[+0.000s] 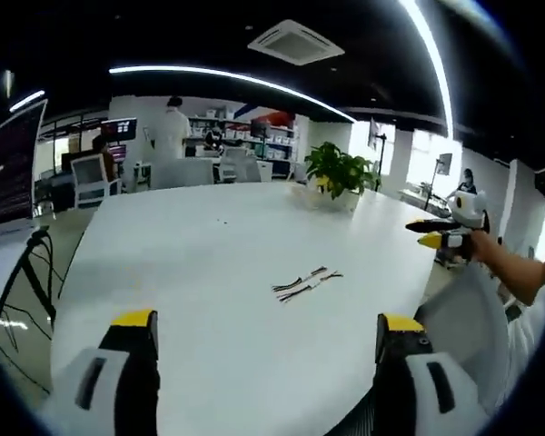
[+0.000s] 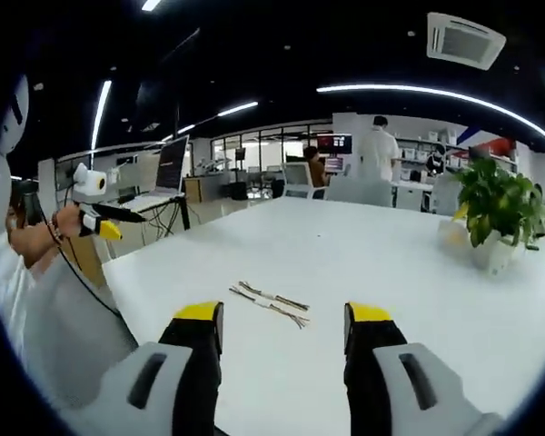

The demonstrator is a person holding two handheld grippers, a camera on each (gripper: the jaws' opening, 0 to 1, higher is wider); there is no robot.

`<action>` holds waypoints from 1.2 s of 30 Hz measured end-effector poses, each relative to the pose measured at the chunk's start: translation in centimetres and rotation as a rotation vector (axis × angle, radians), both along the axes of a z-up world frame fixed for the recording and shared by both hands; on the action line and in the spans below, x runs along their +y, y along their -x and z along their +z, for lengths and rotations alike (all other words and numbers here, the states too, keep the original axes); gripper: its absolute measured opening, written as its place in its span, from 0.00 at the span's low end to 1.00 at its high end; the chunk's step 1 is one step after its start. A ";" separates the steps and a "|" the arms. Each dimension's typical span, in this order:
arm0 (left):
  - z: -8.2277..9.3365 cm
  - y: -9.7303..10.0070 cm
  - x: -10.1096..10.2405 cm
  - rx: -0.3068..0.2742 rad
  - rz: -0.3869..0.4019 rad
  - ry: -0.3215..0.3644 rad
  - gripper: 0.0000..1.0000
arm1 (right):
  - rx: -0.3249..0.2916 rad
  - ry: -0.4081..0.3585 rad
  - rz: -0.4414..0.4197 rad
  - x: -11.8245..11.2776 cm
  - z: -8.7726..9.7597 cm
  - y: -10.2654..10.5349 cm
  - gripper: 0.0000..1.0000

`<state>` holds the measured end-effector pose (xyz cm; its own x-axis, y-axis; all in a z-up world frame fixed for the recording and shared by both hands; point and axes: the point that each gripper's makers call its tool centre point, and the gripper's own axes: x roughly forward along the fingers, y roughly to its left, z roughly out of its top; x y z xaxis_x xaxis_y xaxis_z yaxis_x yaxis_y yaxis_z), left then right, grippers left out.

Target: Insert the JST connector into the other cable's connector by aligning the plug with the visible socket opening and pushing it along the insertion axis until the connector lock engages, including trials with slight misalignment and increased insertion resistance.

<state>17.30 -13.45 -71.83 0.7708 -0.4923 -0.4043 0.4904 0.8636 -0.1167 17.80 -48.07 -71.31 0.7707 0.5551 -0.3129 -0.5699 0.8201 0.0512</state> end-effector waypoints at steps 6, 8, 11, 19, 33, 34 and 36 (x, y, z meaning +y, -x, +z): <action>-2.7 2.4 -0.3 0.099 -0.016 0.006 0.99 | 0.089 0.039 0.025 0.4 -2.7 1.6 0.55; -3.3 2.9 -0.7 0.114 -0.028 0.009 0.99 | 0.107 0.051 0.043 0.9 -3.4 2.0 0.56; -4.6 3.7 -1.5 0.154 -0.047 0.014 0.99 | 0.124 0.059 0.059 1.6 -4.1 2.4 0.56; -6.2 4.8 -3.6 0.220 -0.090 0.030 0.99 | 0.180 0.092 0.057 1.0 -5.9 3.1 0.56; -7.1 5.4 -5.3 0.250 -0.130 0.042 0.98 | 0.229 0.069 0.054 0.7 -6.5 3.5 0.57; -7.2 5.5 -5.3 0.250 -0.130 0.038 0.98 | 0.227 0.070 0.056 0.8 -6.5 3.5 0.56; -7.1 5.4 -5.1 0.239 -0.119 0.035 0.98 | 0.226 0.070 0.060 0.8 -6.5 3.4 0.56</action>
<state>11.93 -18.50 -78.96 0.5914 -0.5906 -0.5491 0.5433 0.7950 -0.2699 14.37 -47.23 -77.85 0.6431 0.5685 -0.5131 -0.5983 0.7912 0.1268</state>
